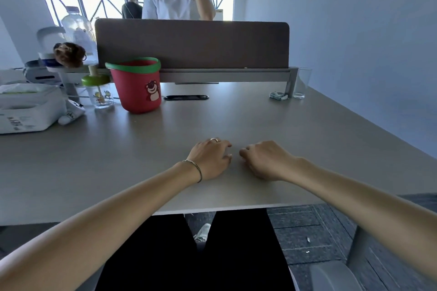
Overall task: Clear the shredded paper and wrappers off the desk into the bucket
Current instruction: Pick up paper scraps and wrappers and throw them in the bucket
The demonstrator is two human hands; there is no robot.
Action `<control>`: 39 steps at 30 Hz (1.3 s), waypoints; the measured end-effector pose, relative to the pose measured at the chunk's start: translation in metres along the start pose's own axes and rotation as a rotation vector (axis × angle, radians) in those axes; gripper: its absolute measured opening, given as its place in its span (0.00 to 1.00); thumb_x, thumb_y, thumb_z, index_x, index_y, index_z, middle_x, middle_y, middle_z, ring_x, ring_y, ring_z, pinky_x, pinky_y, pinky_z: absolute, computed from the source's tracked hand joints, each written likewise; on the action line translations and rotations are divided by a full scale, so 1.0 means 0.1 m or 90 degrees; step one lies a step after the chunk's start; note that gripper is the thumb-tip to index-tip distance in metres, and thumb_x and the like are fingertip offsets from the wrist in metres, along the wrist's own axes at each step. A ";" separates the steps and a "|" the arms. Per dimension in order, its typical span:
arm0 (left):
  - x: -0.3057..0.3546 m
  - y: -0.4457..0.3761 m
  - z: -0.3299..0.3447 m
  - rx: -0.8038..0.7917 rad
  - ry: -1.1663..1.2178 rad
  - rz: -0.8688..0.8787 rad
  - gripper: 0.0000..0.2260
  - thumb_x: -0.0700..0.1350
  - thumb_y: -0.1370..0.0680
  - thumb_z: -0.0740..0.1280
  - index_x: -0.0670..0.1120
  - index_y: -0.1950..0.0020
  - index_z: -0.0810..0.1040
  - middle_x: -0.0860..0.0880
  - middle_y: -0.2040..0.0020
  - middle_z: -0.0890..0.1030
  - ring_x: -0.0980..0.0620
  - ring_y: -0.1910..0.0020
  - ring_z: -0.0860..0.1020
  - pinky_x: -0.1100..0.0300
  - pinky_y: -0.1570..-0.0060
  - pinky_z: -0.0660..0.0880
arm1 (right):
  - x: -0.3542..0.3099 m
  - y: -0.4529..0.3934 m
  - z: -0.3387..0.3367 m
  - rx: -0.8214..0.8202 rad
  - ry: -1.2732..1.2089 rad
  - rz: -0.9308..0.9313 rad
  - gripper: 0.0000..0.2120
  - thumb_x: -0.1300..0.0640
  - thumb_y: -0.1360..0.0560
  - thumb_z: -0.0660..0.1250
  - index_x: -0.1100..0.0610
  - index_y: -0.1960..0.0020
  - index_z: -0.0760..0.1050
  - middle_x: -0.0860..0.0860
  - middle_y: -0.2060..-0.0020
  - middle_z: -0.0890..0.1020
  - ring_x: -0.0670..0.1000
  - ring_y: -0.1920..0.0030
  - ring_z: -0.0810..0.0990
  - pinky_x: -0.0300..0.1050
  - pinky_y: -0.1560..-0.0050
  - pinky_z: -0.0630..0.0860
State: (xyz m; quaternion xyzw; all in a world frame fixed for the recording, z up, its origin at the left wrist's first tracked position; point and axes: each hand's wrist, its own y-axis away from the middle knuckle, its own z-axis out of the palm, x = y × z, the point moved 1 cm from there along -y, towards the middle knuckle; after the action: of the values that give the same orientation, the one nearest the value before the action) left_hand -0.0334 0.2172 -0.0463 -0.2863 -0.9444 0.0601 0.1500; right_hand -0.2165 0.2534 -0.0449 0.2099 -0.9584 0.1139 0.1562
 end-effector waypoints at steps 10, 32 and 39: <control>-0.49 -0.08 -0.20 0.033 0.012 -0.075 0.20 0.53 0.19 0.61 0.51 0.28 0.73 0.47 0.30 0.76 0.45 0.31 0.74 0.53 0.35 0.70 | -0.05 -0.73 0.01 0.035 -0.323 0.108 0.12 0.52 0.18 0.60 0.54 0.59 0.72 0.59 0.60 0.82 0.62 0.57 0.80 0.55 0.59 0.76; -2.49 -0.23 -0.60 0.118 -0.078 -0.389 0.15 0.52 0.20 0.59 0.48 0.38 0.77 0.46 0.39 0.78 0.42 0.34 0.72 0.47 0.35 0.68 | -0.65 -2.70 0.19 0.051 -0.512 0.055 0.18 0.47 0.19 0.60 0.52 0.65 0.63 0.50 0.72 0.72 0.59 0.65 0.75 0.53 0.63 0.74; -2.76 -0.35 -0.53 0.072 -0.080 -0.386 0.18 0.56 0.17 0.54 0.55 0.29 0.71 0.46 0.35 0.74 0.42 0.31 0.70 0.47 0.31 0.64 | -0.65 -2.96 0.25 0.039 -0.490 0.039 0.18 0.49 0.18 0.60 0.53 0.65 0.63 0.49 0.73 0.71 0.54 0.68 0.72 0.49 0.64 0.70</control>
State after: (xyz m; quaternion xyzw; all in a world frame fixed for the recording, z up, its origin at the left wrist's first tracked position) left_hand 0.1832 0.0355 -0.0580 0.0213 -0.9893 0.0826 0.1180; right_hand -0.0368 0.0075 -0.0457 0.2135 -0.9489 0.0603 -0.2246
